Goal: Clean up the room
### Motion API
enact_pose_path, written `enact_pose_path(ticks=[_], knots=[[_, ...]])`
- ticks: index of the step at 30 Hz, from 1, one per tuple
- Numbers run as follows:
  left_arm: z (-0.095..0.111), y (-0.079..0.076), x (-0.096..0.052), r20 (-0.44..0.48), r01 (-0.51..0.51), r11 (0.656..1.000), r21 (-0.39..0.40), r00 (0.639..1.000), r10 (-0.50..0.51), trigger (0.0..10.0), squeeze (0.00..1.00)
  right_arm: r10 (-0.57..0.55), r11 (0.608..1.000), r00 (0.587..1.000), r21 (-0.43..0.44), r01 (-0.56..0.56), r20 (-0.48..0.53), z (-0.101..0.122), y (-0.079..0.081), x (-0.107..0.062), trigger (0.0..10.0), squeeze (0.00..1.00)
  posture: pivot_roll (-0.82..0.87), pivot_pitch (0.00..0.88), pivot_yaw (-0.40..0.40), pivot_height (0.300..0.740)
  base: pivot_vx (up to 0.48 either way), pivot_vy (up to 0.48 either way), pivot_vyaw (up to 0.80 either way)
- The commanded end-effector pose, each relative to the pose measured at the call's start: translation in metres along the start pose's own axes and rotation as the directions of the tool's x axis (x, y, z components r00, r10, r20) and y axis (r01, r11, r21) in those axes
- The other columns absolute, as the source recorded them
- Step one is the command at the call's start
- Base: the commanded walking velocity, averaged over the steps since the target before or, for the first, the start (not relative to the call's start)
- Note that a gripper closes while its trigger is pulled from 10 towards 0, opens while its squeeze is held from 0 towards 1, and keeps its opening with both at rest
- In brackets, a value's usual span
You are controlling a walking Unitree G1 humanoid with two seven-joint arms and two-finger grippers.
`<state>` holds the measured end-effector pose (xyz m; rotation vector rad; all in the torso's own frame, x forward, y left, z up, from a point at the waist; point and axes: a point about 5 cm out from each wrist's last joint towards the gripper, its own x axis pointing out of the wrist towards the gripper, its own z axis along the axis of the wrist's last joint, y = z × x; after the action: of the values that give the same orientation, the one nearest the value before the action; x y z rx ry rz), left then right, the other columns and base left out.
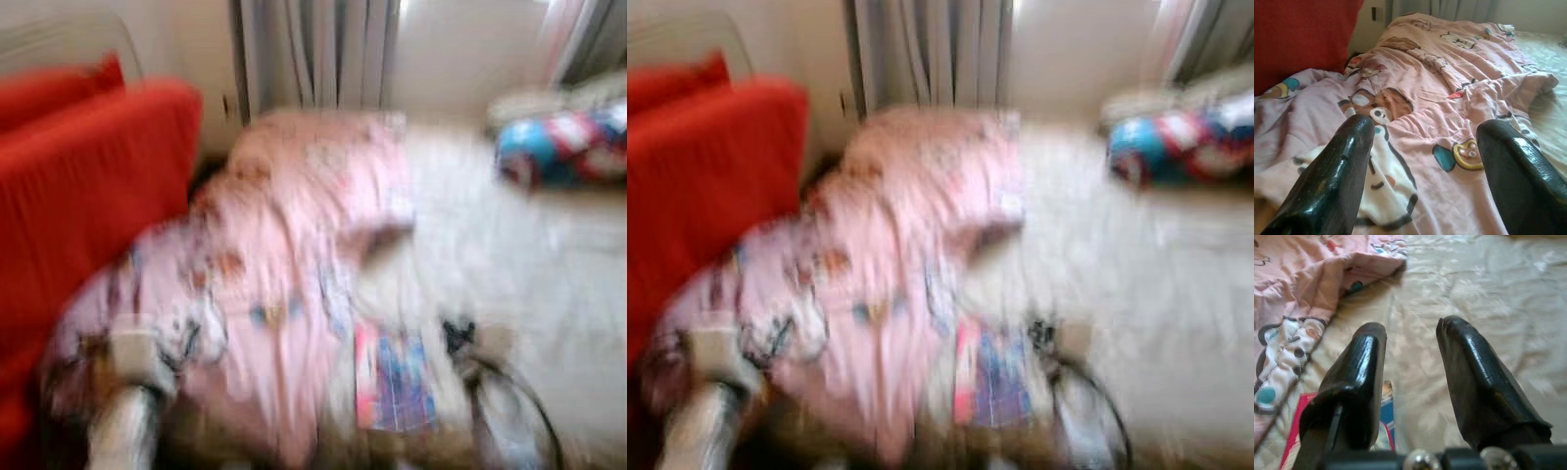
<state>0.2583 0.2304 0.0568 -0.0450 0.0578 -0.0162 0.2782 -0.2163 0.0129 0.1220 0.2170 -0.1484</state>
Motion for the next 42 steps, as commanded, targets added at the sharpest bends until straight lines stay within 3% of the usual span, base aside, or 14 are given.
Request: enact_pose_path(ticks=[1,12,13,22,23,24,25,26,35,36,37,38,41,42], knots=[[0.003,0.011,-0.003,-0.002,-0.033,0.999,0.01,0.999,0.033,10.0,0.0,0.015,1.0,1.0,0.027,-0.015,-0.004,0.002,0.012,0.004,10.0,0.0,0.06,0.0,-0.026,0.624,0.0,0.0,0.0],[0.006,0.013,-0.009,0.002,-0.037,0.999,0.024,0.999,0.037,10.0,0.0,-0.027,0.995,0.991,-0.095,0.014,-0.133,-0.006,-0.009,0.006,10.0,0.08,0.08,0.004,-0.024,0.624,0.0,0.0,0.0],[0.006,0.013,-0.013,-0.003,-0.037,0.999,0.026,0.999,0.037,10.0,0.0,-0.017,0.973,0.982,-0.228,-0.027,-0.188,-0.007,-0.017,0.006,10.0,1.0,0.08,0.022,-0.019,0.624,0.0,0.0,0.0],[0.007,0.015,-0.025,-0.032,-0.026,0.999,0.047,0.999,0.028,10.0,0.0,0.029,0.801,0.937,-0.553,-0.23,-0.347,0.003,-0.036,0.013,10.0,0.98,0.1,0.09,-0.001,0.624,0.0,0.0,0.0],[0.008,0.016,-0.027,-0.032,-0.027,0.998,0.05,0.999,0.028,10.0,0.0,0.03,0.814,0.939,-0.537,-0.222,-0.343,0.006,-0.037,0.015,10.0,0.5,0.11,0.104,0.002,0.624,0.0,0.0,0.0],[0.008,0.016,-0.027,-0.032,-0.027,0.998,0.05,0.999,0.028,10.0,0.0,0.03,0.814,0.939,-0.537,-0.222,-0.343,0.006,-0.037,0.015,10.0,0.5,0.11,0.104,0.002,0.624,0.0,0.0,0.0],[0.009,0.016,-0.028,-0.032,-0.029,0.998,0.053,0.999,0.03,10.0,0.0,0.025,0.834,0.943,-0.513,-0.203,-0.333,0.008,-0.037,0.016,10.0,0.07,0.11,0.106,0.001,0.624,0.0,0.0,0.0],[0.009,0.019,-0.031,-0.035,-0.035,0.998,0.056,0.999,0.037,10.0,0.0,0.022,0.866,0.949,-0.469,-0.176,-0.314,0.012,-0.035,0.019,10.0,0.0,0.11,0.107,0.004,0.624,0.0,0.0,0.0],[0.014,0.021,-0.034,-0.044,-0.033,0.998,0.06,0.998,0.035,10.0,0.0,0.083,0.804,0.935,-0.531,-0.268,-0.346,0.017,-0.021,0.026,10.0,0.0,0.13,0.137,0.024,0.624,0.0,0.0,0.0],[0.015,0.02,-0.034,-0.046,-0.029,0.998,0.062,0.998,0.032,10.0,0.0,0.087,0.782,0.926,-0.551,-0.293,-0.369,0.018,-0.021,0.027,10.0,0.38,0.13,0.146,0.023,0.624,0.0,0.0,0.0],[0.015,0.02,-0.034,-0.046,-0.029,0.998,0.062,0.998,0.032,10.0,0.0,0.087,0.782,0.926,-0.551,-0.293,-0.369,0.018,-0.021,0.027,10.0,0.38,0.13,0.146,0.023,0.624,0.0,0.0,0.0],[0.016,0.02,-0.037,-0.05,-0.028,0.998,0.065,0.998,0.032,10.0,0.0,0.098,0.747,0.914,-0.577,-0.329,-0.394,0.019,-0.021,0.028,10.0,1.0,0.15,0.156,0.027,0.624,0.0,0.0,0.0],[0.018,0.022,-0.044,-0.06,-0.034,0.997,0.071,0.997,0.038,10.0,0.0,0.123,0.625,0.895,-0.667,-0.406,-0.429,0.022,-0.02,0.029,10.0,1.0,0.17,0.168,0.032,0.624,0.0,0.0,0.0],[0.019,0.023,-0.047,-0.066,-0.037,0.997,0.074,0.997,0.042,10.0,0.0,0.125,0.547,0.884,-0.712,-0.44,-0.45,0.022,-0.02,0.029,10.0,0.0,0.18,0.179,0.038,0.624,0.0,0.0,0.0]])
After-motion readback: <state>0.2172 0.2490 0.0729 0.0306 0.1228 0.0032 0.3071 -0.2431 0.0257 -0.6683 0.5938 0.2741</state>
